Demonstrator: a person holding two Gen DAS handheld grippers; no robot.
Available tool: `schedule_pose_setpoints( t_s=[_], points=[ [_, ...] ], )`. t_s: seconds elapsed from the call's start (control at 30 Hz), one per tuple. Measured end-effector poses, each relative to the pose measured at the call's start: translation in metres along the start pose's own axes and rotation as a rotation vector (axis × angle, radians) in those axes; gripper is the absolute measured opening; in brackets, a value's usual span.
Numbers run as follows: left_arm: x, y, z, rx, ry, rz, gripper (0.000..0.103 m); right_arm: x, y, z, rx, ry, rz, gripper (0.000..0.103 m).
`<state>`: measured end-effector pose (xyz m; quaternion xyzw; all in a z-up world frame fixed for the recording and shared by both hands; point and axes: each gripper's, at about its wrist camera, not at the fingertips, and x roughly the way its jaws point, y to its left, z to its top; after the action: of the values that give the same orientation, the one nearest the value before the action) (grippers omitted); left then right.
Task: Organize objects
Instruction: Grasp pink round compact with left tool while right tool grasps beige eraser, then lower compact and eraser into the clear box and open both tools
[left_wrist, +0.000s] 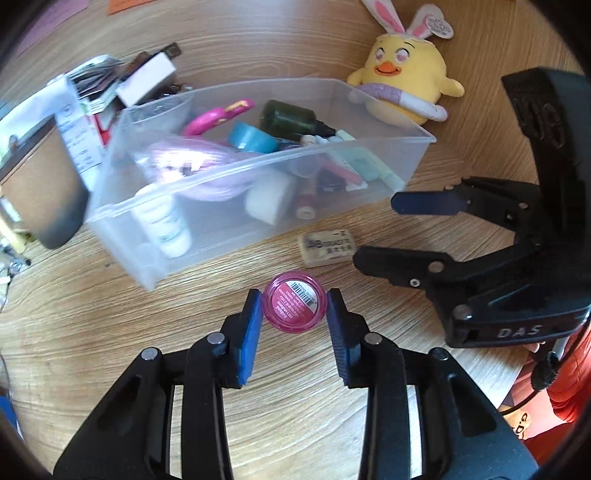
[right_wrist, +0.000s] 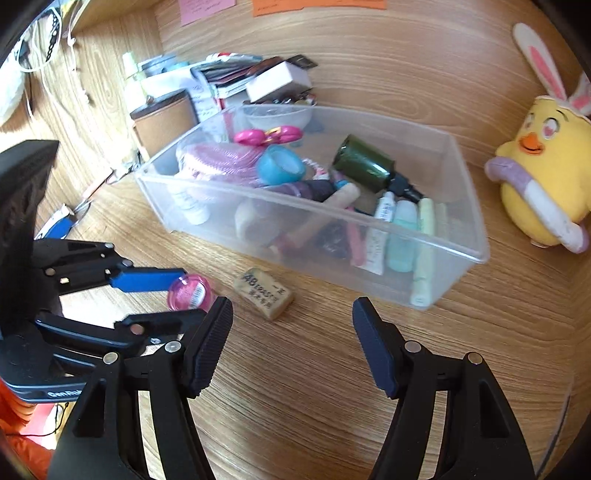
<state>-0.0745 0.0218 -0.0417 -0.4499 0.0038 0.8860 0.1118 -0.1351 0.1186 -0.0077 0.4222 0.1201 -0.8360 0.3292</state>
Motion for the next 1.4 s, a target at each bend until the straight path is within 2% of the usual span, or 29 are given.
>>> schedule_pose_setpoints(
  t_s=[0.13,0.33,0.37,0.5,0.87,1.2,1.4],
  points=[
    [-0.012,0.018,-0.002,-0.045,-0.025,0.016,0.035,0.019,0.011,0.005,-0.032,0.039,-0.014,0.055],
    [-0.026,0.033,-0.004,-0.084,-0.063,0.014,0.035,0.032,0.021,0.009,-0.052,0.046,-0.046,0.037],
    [-0.028,0.034,-0.003,-0.087,-0.071,0.012,0.035,0.032,0.021,0.008,-0.05,0.045,-0.044,0.031],
    [-0.037,0.034,0.004,-0.091,-0.106,0.004,0.035,0.026,0.021,0.005,-0.038,0.036,-0.047,0.026],
    [-0.056,0.03,0.03,-0.074,-0.196,0.002,0.035,-0.026,0.016,-0.001,0.027,-0.084,-0.033,0.023],
    [-0.06,0.027,0.064,-0.052,-0.249,0.017,0.035,-0.073,0.003,0.028,0.048,-0.242,-0.066,0.023],
    [-0.043,0.03,0.08,-0.058,-0.222,0.014,0.035,-0.066,-0.01,0.052,0.071,-0.274,-0.104,0.023]
  ],
)
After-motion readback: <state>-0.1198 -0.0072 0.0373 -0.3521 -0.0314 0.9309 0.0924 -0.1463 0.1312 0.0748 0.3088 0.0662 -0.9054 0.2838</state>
